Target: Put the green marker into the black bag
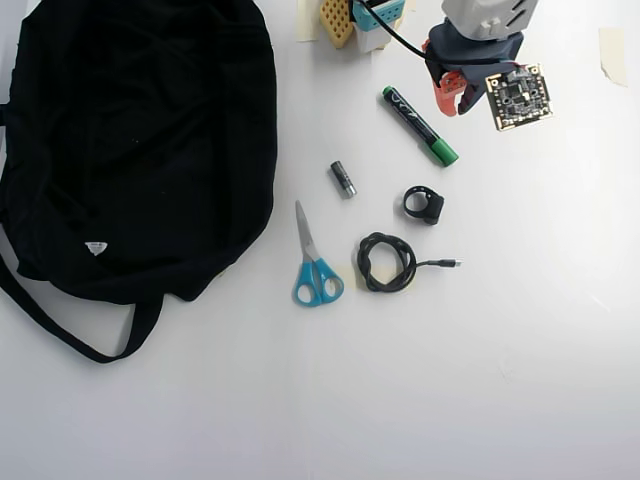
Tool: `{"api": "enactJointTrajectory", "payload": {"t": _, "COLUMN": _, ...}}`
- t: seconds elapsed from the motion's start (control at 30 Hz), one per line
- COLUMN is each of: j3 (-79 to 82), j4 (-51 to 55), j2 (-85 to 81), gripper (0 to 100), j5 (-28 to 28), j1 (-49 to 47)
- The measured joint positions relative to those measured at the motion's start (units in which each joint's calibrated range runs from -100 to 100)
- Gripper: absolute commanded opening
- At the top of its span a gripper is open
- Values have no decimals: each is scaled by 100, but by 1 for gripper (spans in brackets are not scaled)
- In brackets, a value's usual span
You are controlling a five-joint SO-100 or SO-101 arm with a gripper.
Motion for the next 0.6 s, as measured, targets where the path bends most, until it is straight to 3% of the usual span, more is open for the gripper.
{"api": "enactJointTrajectory", "payload": {"t": 0.4, "j3": 1053, "j4": -9, "j2": 0, "gripper": 3, "j5": 0, "j1": -294}}
{"api": "enactJointTrajectory", "payload": {"t": 0.6, "j3": 1486, "j4": -438, "j2": 0, "gripper": 14, "j5": 142, "j1": -375}}
